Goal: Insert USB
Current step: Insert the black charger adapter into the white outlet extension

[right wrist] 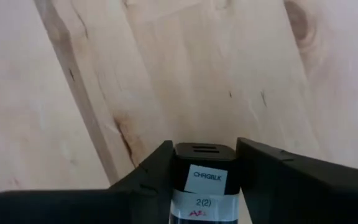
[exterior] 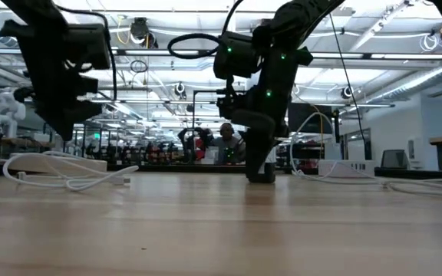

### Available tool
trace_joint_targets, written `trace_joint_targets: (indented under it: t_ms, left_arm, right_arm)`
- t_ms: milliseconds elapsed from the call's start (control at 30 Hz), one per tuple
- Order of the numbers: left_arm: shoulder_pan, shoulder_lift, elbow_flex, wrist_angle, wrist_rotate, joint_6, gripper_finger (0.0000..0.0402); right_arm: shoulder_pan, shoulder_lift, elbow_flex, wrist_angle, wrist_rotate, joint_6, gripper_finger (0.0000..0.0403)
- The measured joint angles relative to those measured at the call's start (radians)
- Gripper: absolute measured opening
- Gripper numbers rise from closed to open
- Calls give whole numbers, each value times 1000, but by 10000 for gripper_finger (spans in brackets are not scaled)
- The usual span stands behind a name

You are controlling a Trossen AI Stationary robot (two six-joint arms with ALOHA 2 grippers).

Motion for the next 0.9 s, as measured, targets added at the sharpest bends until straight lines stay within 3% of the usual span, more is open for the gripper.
trace_joint_targets:
  t_ms: [200, 367, 433, 633, 733, 800, 900]
  left_arm:
    - [38, 86, -46, 153, 130, 51, 2]
    - [46, 172, -58, 251, 125, 85, 2]
    - [45, 198, -58, 335, 146, 137, 2]
    - [32, 292, -63, 671, 361, 290, 2]
    - [0, 358, -59, 833, 406, 359, 2]
    - [-32, 380, -42, 841, 409, 387, 2]
    - [-75, 352, 20, 757, 329, 380, 2]
  right_arm:
    - [1, -9, -1, -15, 0, -55, 114]
    - [3, -64, -1, -29, 0, -74, 114]
    - [4, -93, -1, -44, 0, -83, 114]
    - [20, -175, -1, -65, 1, -85, 114]
    - [37, -203, -1, -68, 1, -88, 114]
    - [47, -218, -1, -67, 1, -89, 114]
    - [57, -226, -1, -65, 1, -93, 114]
